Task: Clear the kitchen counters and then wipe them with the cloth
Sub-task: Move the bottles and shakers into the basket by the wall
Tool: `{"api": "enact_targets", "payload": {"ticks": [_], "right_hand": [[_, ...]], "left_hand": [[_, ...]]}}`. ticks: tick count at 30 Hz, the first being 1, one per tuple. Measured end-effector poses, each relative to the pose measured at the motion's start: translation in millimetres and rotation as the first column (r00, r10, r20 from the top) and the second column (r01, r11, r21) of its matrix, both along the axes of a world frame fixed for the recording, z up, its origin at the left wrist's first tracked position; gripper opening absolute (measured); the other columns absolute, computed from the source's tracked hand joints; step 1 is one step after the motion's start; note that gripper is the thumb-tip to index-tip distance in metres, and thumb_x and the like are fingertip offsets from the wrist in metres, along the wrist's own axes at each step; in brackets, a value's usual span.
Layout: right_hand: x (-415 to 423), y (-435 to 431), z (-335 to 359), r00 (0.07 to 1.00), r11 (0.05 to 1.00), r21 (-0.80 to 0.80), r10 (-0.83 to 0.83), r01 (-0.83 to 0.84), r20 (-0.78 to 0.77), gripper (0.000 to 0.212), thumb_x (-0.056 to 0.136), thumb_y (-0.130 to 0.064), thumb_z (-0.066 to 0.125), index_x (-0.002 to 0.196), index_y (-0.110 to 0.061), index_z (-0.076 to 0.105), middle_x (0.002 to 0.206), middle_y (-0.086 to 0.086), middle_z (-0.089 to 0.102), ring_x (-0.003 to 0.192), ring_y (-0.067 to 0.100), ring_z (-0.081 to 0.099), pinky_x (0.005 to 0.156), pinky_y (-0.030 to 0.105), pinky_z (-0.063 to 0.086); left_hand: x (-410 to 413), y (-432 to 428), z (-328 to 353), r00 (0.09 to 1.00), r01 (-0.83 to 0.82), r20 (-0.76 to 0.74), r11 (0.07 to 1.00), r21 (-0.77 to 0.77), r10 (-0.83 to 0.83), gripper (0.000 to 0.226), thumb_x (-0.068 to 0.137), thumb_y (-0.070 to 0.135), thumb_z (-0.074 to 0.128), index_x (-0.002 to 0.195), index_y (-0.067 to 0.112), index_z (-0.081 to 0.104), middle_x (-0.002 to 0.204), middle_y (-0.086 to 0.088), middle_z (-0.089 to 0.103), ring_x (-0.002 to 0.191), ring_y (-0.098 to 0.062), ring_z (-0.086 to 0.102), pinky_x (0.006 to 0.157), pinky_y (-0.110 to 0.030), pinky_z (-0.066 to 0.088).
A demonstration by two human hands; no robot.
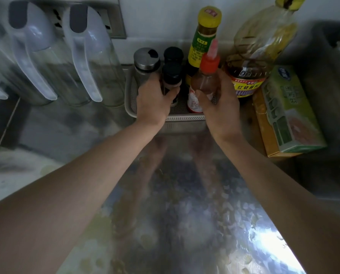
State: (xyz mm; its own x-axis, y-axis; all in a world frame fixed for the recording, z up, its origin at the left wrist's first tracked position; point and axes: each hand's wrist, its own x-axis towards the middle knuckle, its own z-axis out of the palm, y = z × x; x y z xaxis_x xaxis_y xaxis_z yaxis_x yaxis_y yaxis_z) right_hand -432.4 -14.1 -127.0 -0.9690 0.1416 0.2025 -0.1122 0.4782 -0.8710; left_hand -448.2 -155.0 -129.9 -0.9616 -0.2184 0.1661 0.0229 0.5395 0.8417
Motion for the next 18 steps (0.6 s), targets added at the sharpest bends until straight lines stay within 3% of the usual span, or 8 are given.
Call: {"api": "enact_targets", "payload": {"ticks": [2,5,6,9,11,18], "right_hand": [[-0.3,0.7,-1.2,1.000,1.000,0.026,-0.004,0.004,-0.003,0.066,0.083,-0.020,0.067,0.139,-0.010,0.035,0.133,0.007,0.047,0.123,0.015,0.046,0.104,0.026,0.038],[-1.4,2.3,1.0,0.999,0.995,0.088,-0.043,0.042,0.007,0.076,0.080,-0.018,0.072,0.140,-0.007,0.028,0.139,0.014,0.034,0.127,0.020,0.039,0.095,0.011,0.030],[-2.2,2.8,1.6,0.999,0.992,0.118,-0.049,0.048,0.005,0.071,0.080,-0.018,0.072,0.137,-0.007,0.032,0.136,0.014,0.037,0.124,0.021,0.042,0.092,0.013,0.033],[-3.7,2.4,-0.1,1.000,0.986,0.163,-0.030,0.029,0.000,0.055,0.080,-0.022,0.071,0.126,-0.008,0.043,0.125,0.012,0.050,0.111,0.023,0.052,0.090,0.035,0.047],[-3.3,1.7,-0.3,0.999,0.989,0.143,-0.043,0.042,0.003,0.053,0.081,-0.023,0.071,0.125,-0.011,0.044,0.124,0.010,0.051,0.109,0.022,0.054,0.089,0.038,0.049],[1.2,0.1,0.7,0.999,0.992,0.116,-0.047,0.046,0.003,0.051,0.083,-0.016,0.068,0.127,-0.008,0.043,0.126,0.011,0.048,0.109,0.018,0.049,0.080,0.011,0.034]], "left_hand": [[4.5,-1.9,-1.6,1.000,-0.030,-0.002,0.997,-0.067,0.030,0.040,0.080,0.031,0.068,0.113,0.012,0.056,0.113,-0.004,0.064,0.106,-0.022,0.058,0.086,-0.038,0.047],[8.3,-1.6,-0.4,0.999,-0.043,-0.012,0.996,-0.078,0.042,0.036,0.080,0.025,0.069,0.108,0.008,0.054,0.109,-0.006,0.063,0.102,-0.022,0.057,0.082,-0.036,0.045],[7.8,-0.4,0.7,0.999,-0.041,-0.009,0.997,-0.062,0.040,0.034,0.080,0.023,0.068,0.107,0.007,0.054,0.107,-0.006,0.063,0.101,-0.022,0.058,0.081,-0.036,0.045],[4.2,3.1,2.7,0.999,-0.045,-0.003,0.999,-0.027,0.045,0.029,0.081,0.020,0.067,0.104,0.006,0.055,0.102,-0.006,0.065,0.097,-0.021,0.059,0.082,-0.038,0.046],[3.0,6.0,1.1,0.999,-0.053,-0.013,0.998,-0.039,0.053,0.027,0.082,0.019,0.066,0.103,0.006,0.056,0.099,-0.007,0.064,0.095,-0.023,0.059,0.082,-0.041,0.046],[0.7,8.0,-3.8,0.997,-0.065,-0.044,0.988,-0.138,0.059,0.024,0.086,0.018,0.061,0.108,0.008,0.055,0.106,-0.009,0.063,0.100,-0.025,0.058,0.083,-0.042,0.046]]}}
